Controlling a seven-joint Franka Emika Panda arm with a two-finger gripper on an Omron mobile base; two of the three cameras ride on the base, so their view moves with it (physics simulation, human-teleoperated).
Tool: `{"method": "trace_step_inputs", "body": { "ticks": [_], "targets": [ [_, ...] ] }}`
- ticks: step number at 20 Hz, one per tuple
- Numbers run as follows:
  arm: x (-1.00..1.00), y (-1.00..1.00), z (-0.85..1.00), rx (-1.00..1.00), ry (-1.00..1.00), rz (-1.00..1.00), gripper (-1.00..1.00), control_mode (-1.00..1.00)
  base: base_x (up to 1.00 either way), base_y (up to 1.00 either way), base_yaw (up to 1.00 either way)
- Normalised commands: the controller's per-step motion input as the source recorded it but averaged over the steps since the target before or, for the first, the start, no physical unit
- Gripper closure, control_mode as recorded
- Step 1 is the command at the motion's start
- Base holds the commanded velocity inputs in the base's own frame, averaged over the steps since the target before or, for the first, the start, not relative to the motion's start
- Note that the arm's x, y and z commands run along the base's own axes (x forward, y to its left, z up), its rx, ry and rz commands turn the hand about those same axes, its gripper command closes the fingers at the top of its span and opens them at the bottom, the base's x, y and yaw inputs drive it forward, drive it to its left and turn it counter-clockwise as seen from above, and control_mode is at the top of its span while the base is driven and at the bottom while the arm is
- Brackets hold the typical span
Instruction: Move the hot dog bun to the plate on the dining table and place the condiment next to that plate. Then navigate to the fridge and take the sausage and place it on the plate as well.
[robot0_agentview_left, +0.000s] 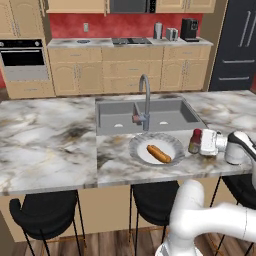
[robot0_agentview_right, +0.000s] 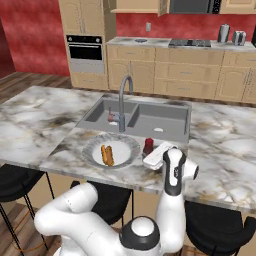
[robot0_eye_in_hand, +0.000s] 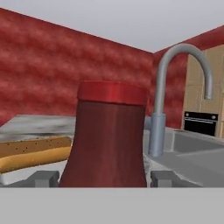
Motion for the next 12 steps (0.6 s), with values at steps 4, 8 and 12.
{"method": "trace_step_inputs", "body": {
  "ticks": [4, 8, 12],
  "targets": [
    [-0.04, -0.03, 0.00, 0.00, -0.05, 0.00, -1.00, -1.00, 0.00, 0.00, 0.00],
    [-0.03, -0.06, 0.01, 0.00, 0.00, 0.00, -1.00, -1.00, 0.00, 0.00, 0.00],
    [-0.23, -0.03, 0.19, 0.00, -0.01, 0.00, -1.00, -1.00, 0.00, 0.00, 0.00]
  ]
}}
